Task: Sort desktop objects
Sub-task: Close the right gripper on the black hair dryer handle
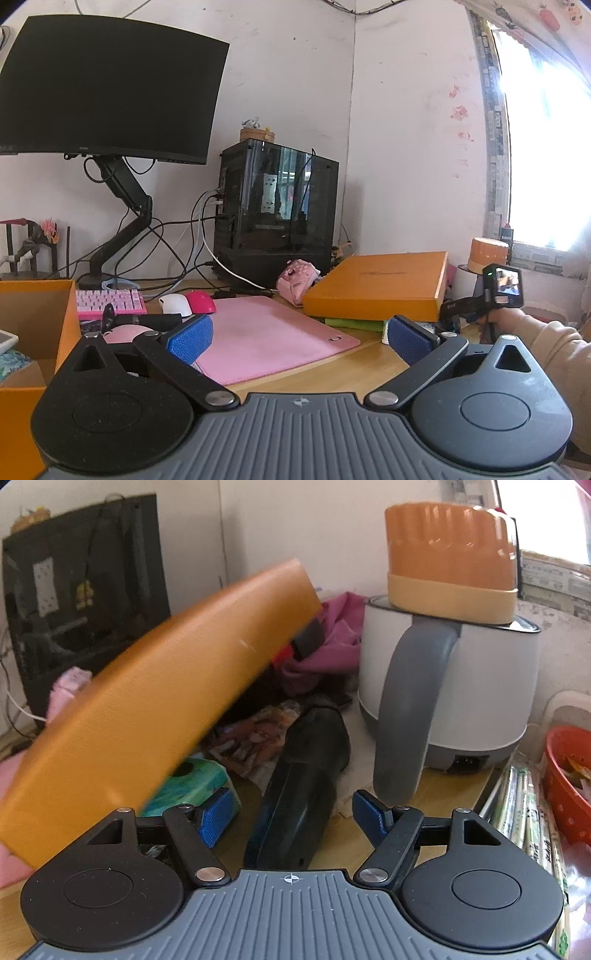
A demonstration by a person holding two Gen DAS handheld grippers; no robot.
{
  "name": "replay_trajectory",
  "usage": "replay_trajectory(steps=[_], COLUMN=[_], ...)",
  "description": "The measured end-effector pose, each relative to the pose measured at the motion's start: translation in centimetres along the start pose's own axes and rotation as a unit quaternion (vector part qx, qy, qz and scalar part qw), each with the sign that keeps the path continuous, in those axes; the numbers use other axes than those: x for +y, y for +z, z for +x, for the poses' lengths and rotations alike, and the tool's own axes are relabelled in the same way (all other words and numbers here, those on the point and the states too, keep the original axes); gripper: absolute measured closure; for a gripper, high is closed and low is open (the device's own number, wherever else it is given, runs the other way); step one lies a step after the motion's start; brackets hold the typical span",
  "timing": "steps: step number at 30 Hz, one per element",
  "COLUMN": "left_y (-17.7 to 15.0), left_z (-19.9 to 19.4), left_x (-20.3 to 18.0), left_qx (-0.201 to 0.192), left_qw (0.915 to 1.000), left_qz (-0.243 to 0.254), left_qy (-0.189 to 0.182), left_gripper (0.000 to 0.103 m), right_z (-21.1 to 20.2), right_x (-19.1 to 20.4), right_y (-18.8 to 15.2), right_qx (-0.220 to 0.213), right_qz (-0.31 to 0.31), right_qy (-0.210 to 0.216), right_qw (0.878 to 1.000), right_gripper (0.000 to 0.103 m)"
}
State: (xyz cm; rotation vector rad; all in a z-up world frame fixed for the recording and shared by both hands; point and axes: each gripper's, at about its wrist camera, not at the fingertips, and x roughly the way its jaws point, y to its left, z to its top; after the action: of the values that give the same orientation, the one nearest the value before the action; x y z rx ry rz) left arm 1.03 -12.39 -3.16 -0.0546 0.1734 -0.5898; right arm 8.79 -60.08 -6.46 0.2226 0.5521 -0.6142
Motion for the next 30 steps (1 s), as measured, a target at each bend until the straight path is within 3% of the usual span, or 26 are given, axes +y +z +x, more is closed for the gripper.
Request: replay_trajectory(steps=[11, 14, 17, 20, 30], left_y=[0.1, 0.1, 0.2, 0.1, 0.3], left_z=[0.2, 0.3, 0.3, 0.4, -0.2], left_x=[-0.5, -0.6, -0.6, -0.7, -0.4], left_qx=[-0.002, -0.002, -0.003, -0.002, -0.004], left_qw=[0.9999, 0.9999, 0.9998, 0.9999, 0.9999], left_qz=[-0.002, -0.005, -0.01, -0.01, -0.012], left_qy=[-0.01, -0.012, -0.015, -0.013, 0.001], left_gripper=[0.0, 0.0, 0.0, 0.0, 0.0], right_z=[2.6, 3.0, 2.9, 2.7, 0.1], right_x=[1.5, 1.2, 1.6, 1.9, 2.1], right_y=[0.8, 0.9, 0.7, 0.6, -0.5], right_qx=[0.02, 0.031, 0.027, 0.024, 0.009], right_qz=[-0.002, 0.003, -0.006, -0.014, -0.008], right_qy=[-0.028, -0.032, -0.039, -0.045, -0.028], right_qw=[0.999, 0.999, 0.999, 0.999, 1.0], right_gripper=[0.028, 0.037, 0.038, 0.052, 0.056])
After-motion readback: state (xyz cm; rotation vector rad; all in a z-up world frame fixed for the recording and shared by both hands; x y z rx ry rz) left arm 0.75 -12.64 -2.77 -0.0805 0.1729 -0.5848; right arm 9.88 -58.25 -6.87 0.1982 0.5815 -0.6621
